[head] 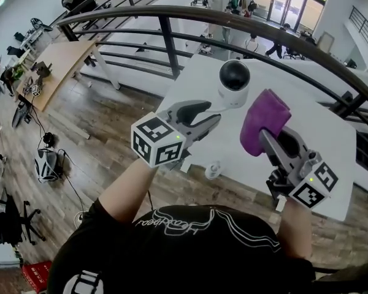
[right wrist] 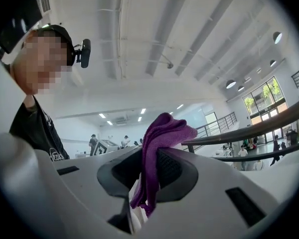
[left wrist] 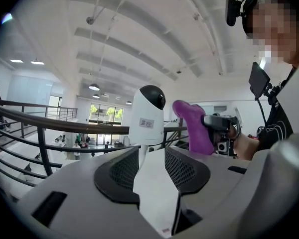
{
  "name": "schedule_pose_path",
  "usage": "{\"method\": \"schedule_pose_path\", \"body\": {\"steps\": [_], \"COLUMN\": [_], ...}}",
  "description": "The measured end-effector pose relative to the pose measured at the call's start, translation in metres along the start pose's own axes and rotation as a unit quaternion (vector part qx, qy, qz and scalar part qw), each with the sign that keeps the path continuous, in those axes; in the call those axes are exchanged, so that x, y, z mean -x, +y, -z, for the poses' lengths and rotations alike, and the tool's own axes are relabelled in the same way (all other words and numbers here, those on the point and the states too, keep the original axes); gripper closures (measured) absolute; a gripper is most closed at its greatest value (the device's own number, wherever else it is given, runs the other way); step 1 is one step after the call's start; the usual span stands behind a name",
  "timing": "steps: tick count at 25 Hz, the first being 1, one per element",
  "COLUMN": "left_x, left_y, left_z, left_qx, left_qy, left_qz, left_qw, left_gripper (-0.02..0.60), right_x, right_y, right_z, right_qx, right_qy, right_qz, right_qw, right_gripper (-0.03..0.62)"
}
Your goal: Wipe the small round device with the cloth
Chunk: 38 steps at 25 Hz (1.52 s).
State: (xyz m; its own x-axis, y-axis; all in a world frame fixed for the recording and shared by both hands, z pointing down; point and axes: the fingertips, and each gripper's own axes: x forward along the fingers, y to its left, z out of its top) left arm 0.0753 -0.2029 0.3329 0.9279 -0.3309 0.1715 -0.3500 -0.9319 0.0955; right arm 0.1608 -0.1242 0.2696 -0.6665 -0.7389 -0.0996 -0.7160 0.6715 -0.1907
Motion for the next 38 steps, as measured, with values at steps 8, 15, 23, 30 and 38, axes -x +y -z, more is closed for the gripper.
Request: {"method": "schedule_pose_path", "body": {"steps": [8,15,23,30,38], "left_x": [-0.006,-0.012,-0.014,-0.02,-0.025], "left_y": [0.012,0.025,0.022,0.021,0.023], "left_z": [-0.009,0.002,0.002,0.009,0.006], "left_qx": [0.009,0.012,0.014,0.014,0.014], "left_qy": [-0.009,0.004,0.009,0.011,0.007], "left_qz": [0.018,0.021,0.025,0.029,0.024], "left_qw": [0.9998,0.9997,0.9995,0.9994,0.9996], "left_gripper": [0.428,0.428,0.428,0.428,0.428], "right_x": [-0.026,-0.044,-0.055,-0.052,-0.05], "right_y": [-0.013,-0.034,-0.04,-0.059,-0.081], "right_z": [-0.057,-0.073,-0.077,-0.06,-0.031], "right_qx": [-0.017,-0.07,-0.101,-0.129,-0.158], "right_qy": [-0.06,-0.096,-0.099,-0.089,-0.063], "right_qz": [-0.045,-0.093,-0.114,-0.107,-0.096], "right_qw": [0.997,0.989,0.983,0.982,0.981], "right_gripper": [0.531,0.531,0.531,0.531,0.531]}}
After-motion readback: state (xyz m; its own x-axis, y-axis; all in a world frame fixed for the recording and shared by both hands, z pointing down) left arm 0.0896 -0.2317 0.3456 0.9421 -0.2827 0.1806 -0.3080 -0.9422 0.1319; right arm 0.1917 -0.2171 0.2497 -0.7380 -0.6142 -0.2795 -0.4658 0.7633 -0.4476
